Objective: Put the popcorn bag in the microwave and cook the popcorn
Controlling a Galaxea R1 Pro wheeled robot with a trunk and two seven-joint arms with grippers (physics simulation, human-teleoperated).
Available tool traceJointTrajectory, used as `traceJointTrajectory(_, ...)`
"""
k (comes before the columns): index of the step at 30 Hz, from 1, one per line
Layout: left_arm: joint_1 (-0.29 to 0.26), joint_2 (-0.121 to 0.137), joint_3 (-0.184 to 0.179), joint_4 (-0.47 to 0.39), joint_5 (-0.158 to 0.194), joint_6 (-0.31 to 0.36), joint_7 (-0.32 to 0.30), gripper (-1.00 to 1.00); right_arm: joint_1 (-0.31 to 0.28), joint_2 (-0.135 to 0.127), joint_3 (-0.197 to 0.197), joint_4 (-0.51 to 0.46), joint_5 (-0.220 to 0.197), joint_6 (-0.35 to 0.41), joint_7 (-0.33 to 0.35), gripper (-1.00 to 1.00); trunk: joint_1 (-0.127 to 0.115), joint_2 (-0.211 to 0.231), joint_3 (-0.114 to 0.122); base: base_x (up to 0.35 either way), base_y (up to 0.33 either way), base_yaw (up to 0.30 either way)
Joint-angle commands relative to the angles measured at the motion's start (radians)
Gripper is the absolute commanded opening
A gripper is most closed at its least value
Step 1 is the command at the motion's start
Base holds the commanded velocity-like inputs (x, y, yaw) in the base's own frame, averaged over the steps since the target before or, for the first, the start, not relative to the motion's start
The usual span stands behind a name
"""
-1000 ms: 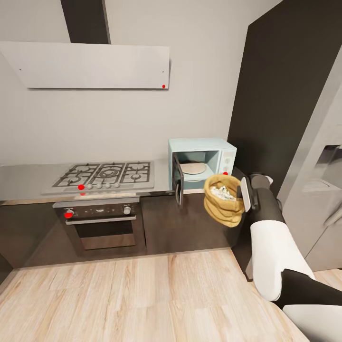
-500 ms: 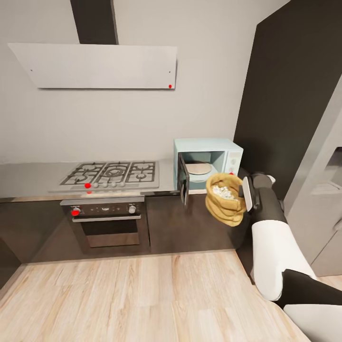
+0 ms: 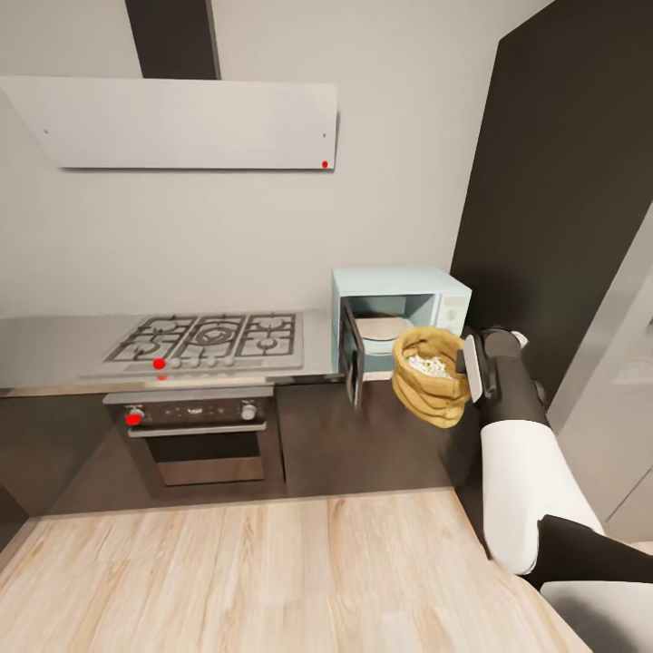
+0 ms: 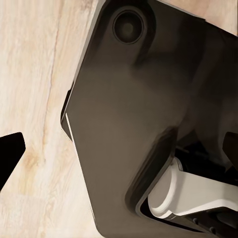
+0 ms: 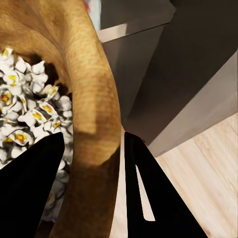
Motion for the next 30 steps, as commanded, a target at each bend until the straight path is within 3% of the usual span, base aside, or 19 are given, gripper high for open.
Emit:
traceJointTrajectory(1,0.000,0.000,0.004,-0.002,0.002,-0.001,0.002,1.00,-0.001,0.001,-0.003,-0.001,0.004,0.004,0.001,-1.00,0.001,-0.001,-0.001,0.318,0.000,0.000)
traceJointTrajectory(15,0.000,0.000,0.007,-0.002,0.002,-0.001,0.002,1.00,-0.001,-0.002,-0.002,-0.010,0.003,0.004,0.001,-1.00,0.001,-0.001,-0.001,0.306,0.000,0.000)
traceJointTrajectory(25,0.000,0.000,0.009,0.000,0.002,-0.001,0.002,1.00,-0.001,0.001,-0.001,-0.017,0.004,0.004,0.001,-1.00,0.001,-0.001,-0.001,0.031,0.000,0.003)
traceJointTrajectory(30,0.000,-0.001,0.009,-0.001,0.002,-0.001,0.002,1.00,-0.001,0.001,-0.003,-0.036,0.003,0.004,0.001,-1.00,0.001,-0.001,-0.001,0.000,0.000,0.199)
